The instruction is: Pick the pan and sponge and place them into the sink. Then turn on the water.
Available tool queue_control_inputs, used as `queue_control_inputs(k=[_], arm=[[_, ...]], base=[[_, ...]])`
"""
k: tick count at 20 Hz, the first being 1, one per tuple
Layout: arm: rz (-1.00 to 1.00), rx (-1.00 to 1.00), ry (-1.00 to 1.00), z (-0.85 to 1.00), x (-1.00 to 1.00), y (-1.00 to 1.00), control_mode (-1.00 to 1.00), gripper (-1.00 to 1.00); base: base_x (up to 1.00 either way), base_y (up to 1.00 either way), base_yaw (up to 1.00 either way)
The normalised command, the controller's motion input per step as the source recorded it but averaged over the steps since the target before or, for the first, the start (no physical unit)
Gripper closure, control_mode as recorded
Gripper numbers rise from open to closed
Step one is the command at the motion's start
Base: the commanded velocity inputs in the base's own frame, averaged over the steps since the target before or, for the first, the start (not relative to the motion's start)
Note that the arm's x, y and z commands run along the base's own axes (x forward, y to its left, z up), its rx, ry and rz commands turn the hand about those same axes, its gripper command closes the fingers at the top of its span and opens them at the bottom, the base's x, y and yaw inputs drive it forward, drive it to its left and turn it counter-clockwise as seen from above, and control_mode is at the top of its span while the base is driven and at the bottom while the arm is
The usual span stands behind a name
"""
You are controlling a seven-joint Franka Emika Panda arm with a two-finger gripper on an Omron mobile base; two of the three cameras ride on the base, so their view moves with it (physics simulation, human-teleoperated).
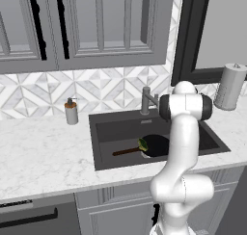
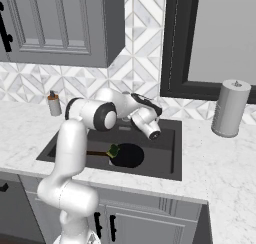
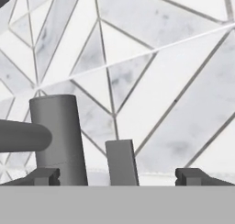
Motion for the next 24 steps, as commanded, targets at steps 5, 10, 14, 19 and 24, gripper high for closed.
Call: queue_control_inputs(k=[5,10,14,19,24], arm=[[0.0,0.0,0.0,0.0,0.1,0.0,-1.0,-1.0],[0.0,0.0,0.0,-0.01,0.08,0.0,-1.0,-1.0],[0.0,0.0,0.0,-0.01,0.11,0.0,-1.0,-1.0],[0.0,0.0,0.0,0.0,0.11,0.0,-1.0,-1.0],[0.0,0.0,0.0,0.0,0.05,0.0,-1.0,-1.0]], base=[[0.0,0.0,0.0],[0.0,0.0,0.0],[0.0,0.0,0.0],[0.0,0.0,0.0],[0.0,0.0,0.0]])
